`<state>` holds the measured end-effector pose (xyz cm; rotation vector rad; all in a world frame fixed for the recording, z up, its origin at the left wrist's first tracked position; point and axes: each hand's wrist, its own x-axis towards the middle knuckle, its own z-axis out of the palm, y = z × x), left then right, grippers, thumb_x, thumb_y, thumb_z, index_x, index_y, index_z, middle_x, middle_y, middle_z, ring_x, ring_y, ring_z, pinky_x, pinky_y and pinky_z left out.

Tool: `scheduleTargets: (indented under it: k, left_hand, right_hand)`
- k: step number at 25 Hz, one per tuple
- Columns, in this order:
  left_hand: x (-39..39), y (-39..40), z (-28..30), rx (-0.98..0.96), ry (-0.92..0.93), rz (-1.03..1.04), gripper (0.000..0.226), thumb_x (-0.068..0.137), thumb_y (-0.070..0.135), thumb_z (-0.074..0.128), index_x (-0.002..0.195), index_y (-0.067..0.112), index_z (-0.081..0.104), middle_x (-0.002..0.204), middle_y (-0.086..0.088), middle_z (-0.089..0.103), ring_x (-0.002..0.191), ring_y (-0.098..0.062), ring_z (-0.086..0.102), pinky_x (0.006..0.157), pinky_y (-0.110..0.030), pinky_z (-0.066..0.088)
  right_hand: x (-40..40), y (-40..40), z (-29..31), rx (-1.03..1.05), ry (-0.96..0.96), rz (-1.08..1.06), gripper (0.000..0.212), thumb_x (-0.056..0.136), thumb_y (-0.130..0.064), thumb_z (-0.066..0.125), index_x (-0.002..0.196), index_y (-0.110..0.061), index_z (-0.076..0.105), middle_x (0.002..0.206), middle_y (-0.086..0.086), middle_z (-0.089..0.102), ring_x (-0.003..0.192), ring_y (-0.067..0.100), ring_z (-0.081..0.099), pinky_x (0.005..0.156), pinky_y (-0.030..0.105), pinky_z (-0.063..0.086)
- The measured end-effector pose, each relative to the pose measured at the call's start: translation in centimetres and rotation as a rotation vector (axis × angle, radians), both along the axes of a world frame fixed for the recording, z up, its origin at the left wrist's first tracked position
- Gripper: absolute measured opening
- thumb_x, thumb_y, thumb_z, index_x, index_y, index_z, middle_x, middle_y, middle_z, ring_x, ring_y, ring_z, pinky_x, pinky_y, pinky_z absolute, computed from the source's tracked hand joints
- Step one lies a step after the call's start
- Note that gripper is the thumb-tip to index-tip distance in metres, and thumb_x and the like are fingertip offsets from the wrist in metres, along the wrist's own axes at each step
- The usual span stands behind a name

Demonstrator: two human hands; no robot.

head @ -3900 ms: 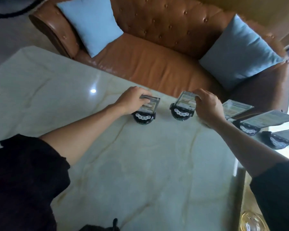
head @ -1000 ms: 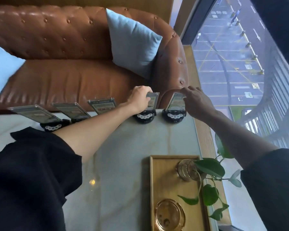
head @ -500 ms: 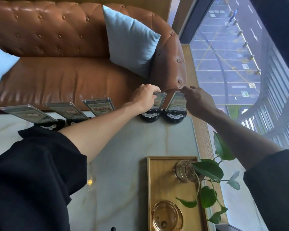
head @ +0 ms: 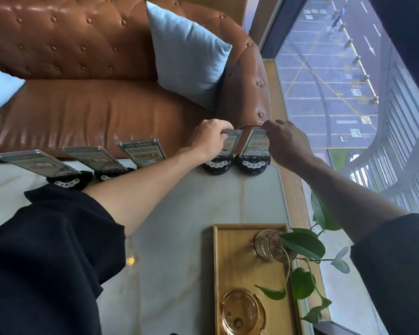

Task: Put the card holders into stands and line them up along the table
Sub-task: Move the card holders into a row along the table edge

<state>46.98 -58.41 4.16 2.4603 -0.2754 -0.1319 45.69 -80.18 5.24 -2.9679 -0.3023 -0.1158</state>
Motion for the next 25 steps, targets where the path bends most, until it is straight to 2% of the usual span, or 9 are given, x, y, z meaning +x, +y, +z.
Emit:
scheduleTargets:
  k: [5, 8, 11, 14, 19, 25]
  left_hand:
    - [-0.2, 0.0, -0.1, -0.017, 0.001, 0.013, 0.024, 0.085, 0.011, 0.061, 0.102, 0.021, 0.075, 0.099, -0.005, 0.077, 0.094, -0.030, 0.070, 0.085, -0.039, 0.055]
    - [-0.1, -0.1, 0.4, 0.005, 0.012, -0.005, 0.026, 0.087, 0.009, 0.060, 0.107, 0.018, 0.074, 0.106, -0.006, 0.076, 0.100, -0.030, 0.068, 0.088, -0.039, 0.053]
    - [0.0, 0.3, 1.5, 0.036, 0.010, -0.019, 0.036, 0.087, 0.013, 0.065, 0.122, 0.018, 0.068, 0.122, -0.007, 0.070, 0.113, -0.028, 0.063, 0.098, -0.040, 0.049]
    - [0.0, 1.7, 3.1, 0.040, -0.025, 0.007, 0.037, 0.085, 0.019, 0.067, 0.123, 0.017, 0.067, 0.121, -0.008, 0.068, 0.112, -0.027, 0.063, 0.098, -0.039, 0.049]
    - [-0.7, 5.6, 6.5, 0.057, -0.062, 0.051, 0.035, 0.088, 0.020, 0.066, 0.122, 0.012, 0.069, 0.122, -0.010, 0.068, 0.115, -0.025, 0.062, 0.095, -0.024, 0.040]
    - [-2.5, 12.6, 9.7, 0.043, -0.083, 0.125, 0.037, 0.086, 0.028, 0.069, 0.121, 0.015, 0.069, 0.120, -0.007, 0.069, 0.114, -0.022, 0.063, 0.099, -0.029, 0.046]
  right_hand:
    - [0.1, -0.3, -0.3, 0.012, 0.004, 0.006, 0.029, 0.086, 0.003, 0.048, 0.107, -0.014, 0.058, 0.097, 0.009, 0.064, 0.087, 0.033, 0.055, 0.058, 0.035, 0.044]
    - [0.1, -0.4, -0.1, 0.044, 0.078, 0.004, 0.032, 0.088, 0.002, 0.049, 0.114, -0.015, 0.056, 0.106, 0.009, 0.066, 0.095, 0.034, 0.055, 0.062, 0.038, 0.048]
    - [-0.3, -0.3, 0.6, 0.081, 0.140, 0.024, 0.040, 0.091, -0.006, 0.051, 0.129, -0.018, 0.052, 0.123, 0.010, 0.063, 0.109, 0.035, 0.053, 0.079, 0.046, 0.052]
    - [-0.5, -0.4, 2.1, 0.110, 0.076, -0.004, 0.044, 0.092, -0.017, 0.056, 0.135, -0.016, 0.051, 0.128, 0.016, 0.060, 0.116, 0.038, 0.053, 0.095, 0.047, 0.045]
    - [0.0, 0.9, 5.7, 0.229, 0.042, -0.104, 0.042, 0.092, -0.022, 0.056, 0.133, -0.013, 0.052, 0.123, 0.021, 0.060, 0.115, 0.040, 0.054, 0.094, 0.048, 0.046]
    - [-0.3, 8.7, 9.0, 0.284, 0.002, 0.005, 0.048, 0.086, -0.023, 0.059, 0.132, -0.012, 0.052, 0.126, 0.018, 0.059, 0.117, 0.039, 0.053, 0.098, 0.047, 0.044]
